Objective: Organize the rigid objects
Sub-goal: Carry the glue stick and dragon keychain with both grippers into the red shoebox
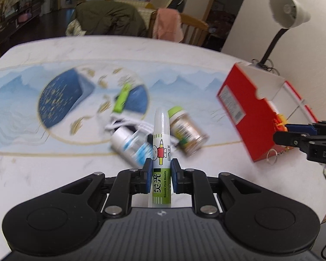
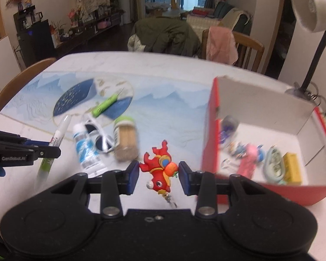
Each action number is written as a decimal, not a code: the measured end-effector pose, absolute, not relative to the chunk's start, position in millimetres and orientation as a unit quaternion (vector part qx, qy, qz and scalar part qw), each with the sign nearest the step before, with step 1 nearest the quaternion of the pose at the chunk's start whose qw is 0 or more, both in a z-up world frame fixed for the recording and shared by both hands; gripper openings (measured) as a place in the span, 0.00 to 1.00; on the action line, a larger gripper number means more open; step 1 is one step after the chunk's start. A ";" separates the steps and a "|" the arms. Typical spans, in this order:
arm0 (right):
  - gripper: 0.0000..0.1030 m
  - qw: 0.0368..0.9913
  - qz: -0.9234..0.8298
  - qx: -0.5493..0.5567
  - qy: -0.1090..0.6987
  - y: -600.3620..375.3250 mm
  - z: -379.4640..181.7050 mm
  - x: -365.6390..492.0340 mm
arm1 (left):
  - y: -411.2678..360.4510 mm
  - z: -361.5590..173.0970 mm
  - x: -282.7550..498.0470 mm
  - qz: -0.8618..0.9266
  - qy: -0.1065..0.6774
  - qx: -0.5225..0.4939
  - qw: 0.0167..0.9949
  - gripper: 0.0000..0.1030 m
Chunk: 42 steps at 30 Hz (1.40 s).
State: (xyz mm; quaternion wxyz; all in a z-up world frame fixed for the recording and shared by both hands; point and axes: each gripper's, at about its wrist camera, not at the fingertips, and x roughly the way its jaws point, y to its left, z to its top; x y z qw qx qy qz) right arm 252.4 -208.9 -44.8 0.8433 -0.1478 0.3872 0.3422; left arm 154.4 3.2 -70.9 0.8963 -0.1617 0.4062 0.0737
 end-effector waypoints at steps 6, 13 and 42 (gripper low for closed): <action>0.37 0.856 0.335 -0.148 0.364 -230.2 -27.1 276.9 | -25.2 -43.9 184.2 0.050 0.389 -0.144 0.909 0.17; 0.37 0.870 0.319 -0.151 0.344 -256.5 -15.8 315.0 | -62.8 -23.1 223.8 0.030 0.381 -0.133 0.914 0.17; 0.37 0.860 0.280 -0.147 0.401 -348.4 -71.2 440.8 | -192.3 -35.2 405.6 -0.011 0.438 -0.066 0.896 0.17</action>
